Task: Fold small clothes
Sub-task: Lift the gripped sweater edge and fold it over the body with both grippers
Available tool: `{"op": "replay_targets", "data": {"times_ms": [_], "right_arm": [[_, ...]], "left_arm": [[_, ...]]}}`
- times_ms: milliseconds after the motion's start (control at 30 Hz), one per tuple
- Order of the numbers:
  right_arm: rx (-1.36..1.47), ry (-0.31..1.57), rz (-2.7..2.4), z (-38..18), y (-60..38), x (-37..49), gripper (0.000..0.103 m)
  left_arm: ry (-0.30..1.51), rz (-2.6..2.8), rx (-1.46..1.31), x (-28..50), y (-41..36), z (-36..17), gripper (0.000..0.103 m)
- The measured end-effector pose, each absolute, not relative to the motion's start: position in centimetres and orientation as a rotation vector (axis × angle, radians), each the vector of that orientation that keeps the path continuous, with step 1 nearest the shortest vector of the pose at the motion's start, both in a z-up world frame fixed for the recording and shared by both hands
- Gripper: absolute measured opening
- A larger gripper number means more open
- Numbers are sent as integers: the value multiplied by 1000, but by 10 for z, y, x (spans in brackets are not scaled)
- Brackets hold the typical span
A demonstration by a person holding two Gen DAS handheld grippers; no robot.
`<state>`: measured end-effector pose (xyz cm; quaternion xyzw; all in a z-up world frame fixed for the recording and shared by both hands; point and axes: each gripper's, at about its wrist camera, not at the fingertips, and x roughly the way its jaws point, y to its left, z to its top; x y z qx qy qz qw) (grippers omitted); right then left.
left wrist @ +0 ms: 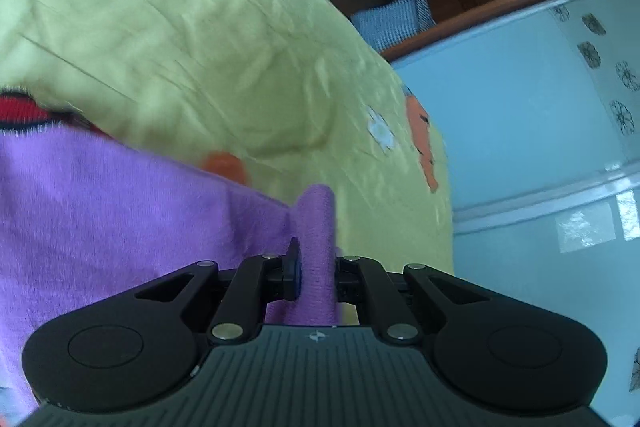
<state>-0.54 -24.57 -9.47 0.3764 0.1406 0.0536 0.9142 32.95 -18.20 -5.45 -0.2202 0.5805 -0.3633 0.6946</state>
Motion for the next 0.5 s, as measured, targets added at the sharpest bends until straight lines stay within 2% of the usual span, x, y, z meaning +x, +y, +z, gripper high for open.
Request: {"op": "replay_targets", "data": {"times_ms": [267, 433, 500], "right_arm": [[863, 329, 3, -129, -270, -52, 5], [888, 396, -27, -141, -281, -46, 6], [857, 417, -97, -142, -283, -49, 22]], "left_arm": [[1324, -819, -417, 307, -232, -77, 8], [1315, -802, -375, 303, -244, -86, 10], [1292, -790, -383, 304, -246, -85, 24]]}}
